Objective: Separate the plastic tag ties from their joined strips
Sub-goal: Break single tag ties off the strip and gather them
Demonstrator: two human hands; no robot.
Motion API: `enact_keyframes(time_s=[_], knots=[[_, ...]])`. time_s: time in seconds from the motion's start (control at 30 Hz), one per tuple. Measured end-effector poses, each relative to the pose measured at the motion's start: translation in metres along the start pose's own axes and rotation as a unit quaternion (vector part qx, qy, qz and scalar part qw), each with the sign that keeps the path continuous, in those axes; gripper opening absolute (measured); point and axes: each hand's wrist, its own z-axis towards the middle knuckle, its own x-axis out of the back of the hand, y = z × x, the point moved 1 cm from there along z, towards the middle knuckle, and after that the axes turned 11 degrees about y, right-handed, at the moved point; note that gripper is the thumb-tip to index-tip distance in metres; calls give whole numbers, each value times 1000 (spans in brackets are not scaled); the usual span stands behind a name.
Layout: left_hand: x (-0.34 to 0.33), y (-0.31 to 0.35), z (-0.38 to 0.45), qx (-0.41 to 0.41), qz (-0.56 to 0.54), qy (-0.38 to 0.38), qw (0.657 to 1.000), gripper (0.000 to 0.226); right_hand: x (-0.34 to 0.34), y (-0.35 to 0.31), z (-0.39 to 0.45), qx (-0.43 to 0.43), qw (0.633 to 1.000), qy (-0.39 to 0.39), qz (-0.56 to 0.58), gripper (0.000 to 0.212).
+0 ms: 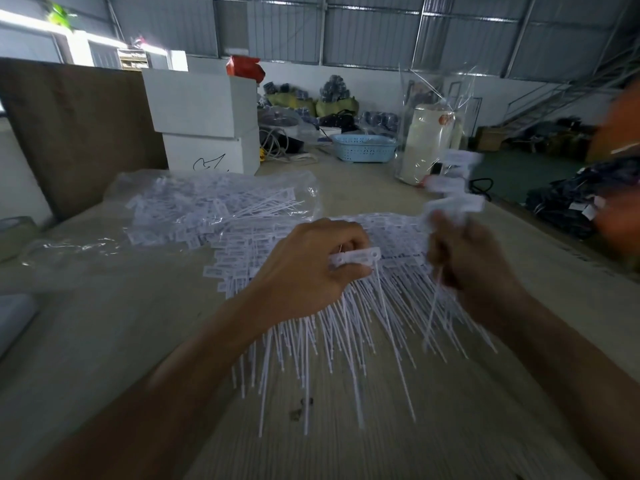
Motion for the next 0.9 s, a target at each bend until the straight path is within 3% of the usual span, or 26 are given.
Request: enact_keyframes(time_s=[0.07, 0.17, 0.3, 0.37, 0.53, 0.7, 0.9], knots=[[0, 1, 0, 3, -13, 8, 1000, 15, 21, -1, 15, -73, 987, 69, 124, 24], [-3, 2, 1, -5, -23, 34, 999, 17, 26, 2, 20, -130, 964, 11, 232, 23], [-7, 2, 3, -20, -21, 47, 998, 19, 3, 4, 0, -132, 960, -153, 191, 23], [-7, 2, 2, -30, -12, 55, 998, 20, -7, 3, -11, -115, 962, -192, 158, 28], [-4, 0, 2, -31, 11, 51, 998, 25, -21, 3, -25, -105, 971, -175, 121, 34], [-7, 5, 0, -30, -1, 46, 998, 26, -27, 7, -32, -51, 969, -230, 74, 31], [-10, 0, -3, -1, 39, 15, 999, 38, -26, 10, -27, -87, 972, -188, 108, 46]])
